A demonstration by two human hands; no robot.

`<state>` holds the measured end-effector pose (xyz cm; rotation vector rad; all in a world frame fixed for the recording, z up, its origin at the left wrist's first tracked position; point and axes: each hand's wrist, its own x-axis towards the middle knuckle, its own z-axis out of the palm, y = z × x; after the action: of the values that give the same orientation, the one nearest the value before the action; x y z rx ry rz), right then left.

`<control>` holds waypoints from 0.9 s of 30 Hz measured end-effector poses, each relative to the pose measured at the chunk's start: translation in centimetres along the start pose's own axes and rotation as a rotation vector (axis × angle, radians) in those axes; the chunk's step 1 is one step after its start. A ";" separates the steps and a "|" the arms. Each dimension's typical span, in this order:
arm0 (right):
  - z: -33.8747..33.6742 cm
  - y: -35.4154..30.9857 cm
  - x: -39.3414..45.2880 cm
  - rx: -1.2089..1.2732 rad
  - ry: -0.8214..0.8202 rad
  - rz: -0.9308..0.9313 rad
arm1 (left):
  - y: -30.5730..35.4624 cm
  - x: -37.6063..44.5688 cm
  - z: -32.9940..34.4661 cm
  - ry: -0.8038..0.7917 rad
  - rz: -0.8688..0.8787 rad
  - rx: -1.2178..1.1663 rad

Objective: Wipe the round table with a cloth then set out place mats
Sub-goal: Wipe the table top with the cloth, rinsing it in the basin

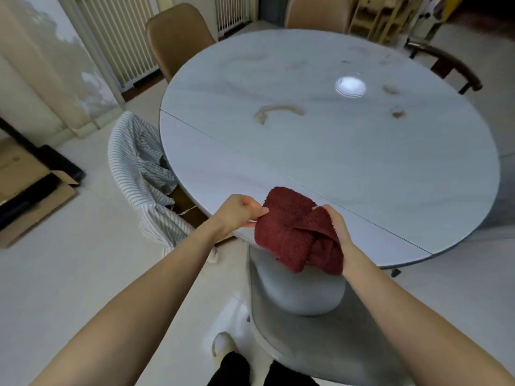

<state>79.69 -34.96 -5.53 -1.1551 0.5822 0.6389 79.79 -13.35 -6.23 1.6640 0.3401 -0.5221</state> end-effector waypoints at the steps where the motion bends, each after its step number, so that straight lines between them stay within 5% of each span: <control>1: -0.5 -0.3 -0.5 0.022 0.011 0.013 | 0.6 0.0 0.8 0.026 0.033 0.010; 12: -3.6 -4.0 -2.3 -0.021 -0.128 -0.078 | 5.7 0.1 7.4 0.372 0.369 0.235; 19: -4.0 -5.0 -1.7 -0.201 -0.310 -0.100 | 7.1 -1.0 7.5 0.281 0.488 0.381; 27: -1.7 -5.8 -1.4 -0.432 -0.371 -0.223 | 7.7 -1.7 4.9 0.249 0.393 0.411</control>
<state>82.78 -38.34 -1.29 -1.4342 -0.0070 0.7835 81.55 -19.29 0.69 2.1388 0.0776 -0.0881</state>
